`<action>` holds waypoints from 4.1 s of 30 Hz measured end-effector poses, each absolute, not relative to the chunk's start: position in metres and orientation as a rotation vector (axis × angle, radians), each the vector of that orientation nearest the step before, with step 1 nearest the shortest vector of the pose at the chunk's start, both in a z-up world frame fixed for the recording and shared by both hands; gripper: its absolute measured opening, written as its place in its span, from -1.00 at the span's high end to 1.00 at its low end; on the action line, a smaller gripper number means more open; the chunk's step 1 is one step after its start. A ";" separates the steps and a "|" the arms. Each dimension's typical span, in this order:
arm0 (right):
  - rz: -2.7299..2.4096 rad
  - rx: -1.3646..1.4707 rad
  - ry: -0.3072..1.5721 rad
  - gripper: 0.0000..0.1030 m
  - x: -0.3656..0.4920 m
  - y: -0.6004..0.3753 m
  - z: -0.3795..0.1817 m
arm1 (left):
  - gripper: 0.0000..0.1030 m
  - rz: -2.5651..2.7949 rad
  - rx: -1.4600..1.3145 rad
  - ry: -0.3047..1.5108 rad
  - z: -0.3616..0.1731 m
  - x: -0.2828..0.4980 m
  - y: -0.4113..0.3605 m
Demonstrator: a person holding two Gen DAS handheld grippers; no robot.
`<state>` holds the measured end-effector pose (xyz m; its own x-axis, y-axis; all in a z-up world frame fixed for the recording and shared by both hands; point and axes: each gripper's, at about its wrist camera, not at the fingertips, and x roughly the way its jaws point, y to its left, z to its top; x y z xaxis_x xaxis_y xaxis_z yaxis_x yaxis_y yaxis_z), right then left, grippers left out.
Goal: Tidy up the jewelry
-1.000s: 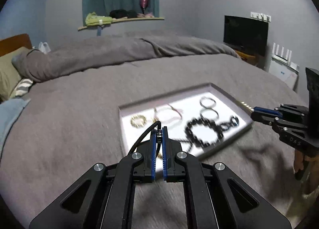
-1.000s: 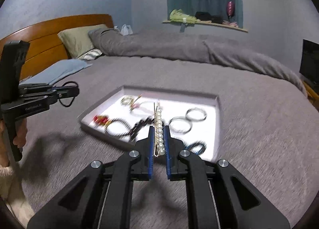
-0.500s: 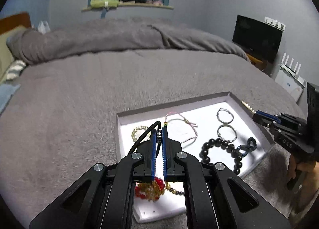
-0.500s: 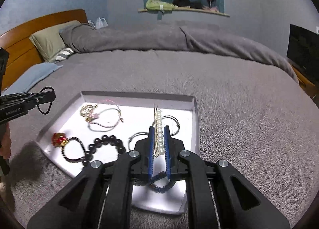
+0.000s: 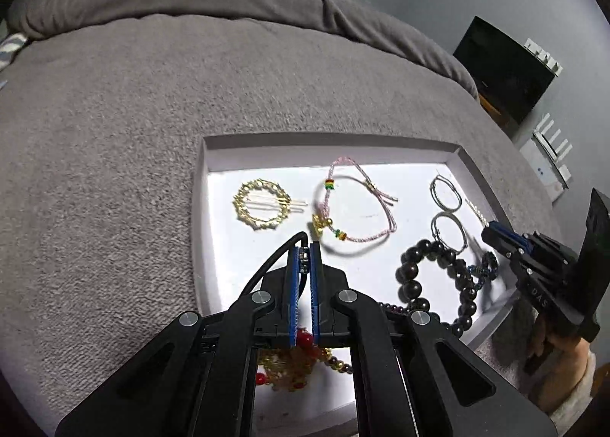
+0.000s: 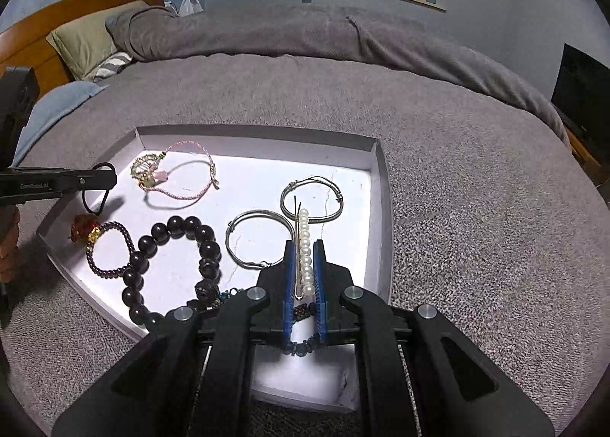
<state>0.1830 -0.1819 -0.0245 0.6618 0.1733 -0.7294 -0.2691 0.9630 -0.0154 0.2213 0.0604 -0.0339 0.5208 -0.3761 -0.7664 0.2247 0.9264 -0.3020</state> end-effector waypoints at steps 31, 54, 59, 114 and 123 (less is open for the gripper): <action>0.182 -0.150 0.812 0.82 0.184 -0.182 -0.033 | 0.82 -0.298 -0.014 0.925 -0.047 0.215 0.033; 0.225 0.034 0.619 -0.75 0.138 -0.211 0.022 | -0.78 -0.222 -0.088 0.715 0.013 0.150 0.059; 0.228 0.065 0.605 -0.90 0.111 -0.218 0.037 | -0.88 -0.119 -0.025 0.697 0.025 0.110 0.059; 0.178 -0.008 0.710 -0.90 0.074 -0.191 0.015 | -0.89 -0.078 0.071 0.764 -0.002 0.080 0.026; 0.179 -0.011 0.712 -0.90 0.074 -0.191 0.013 | -0.89 -0.077 0.076 0.762 -0.003 0.080 0.024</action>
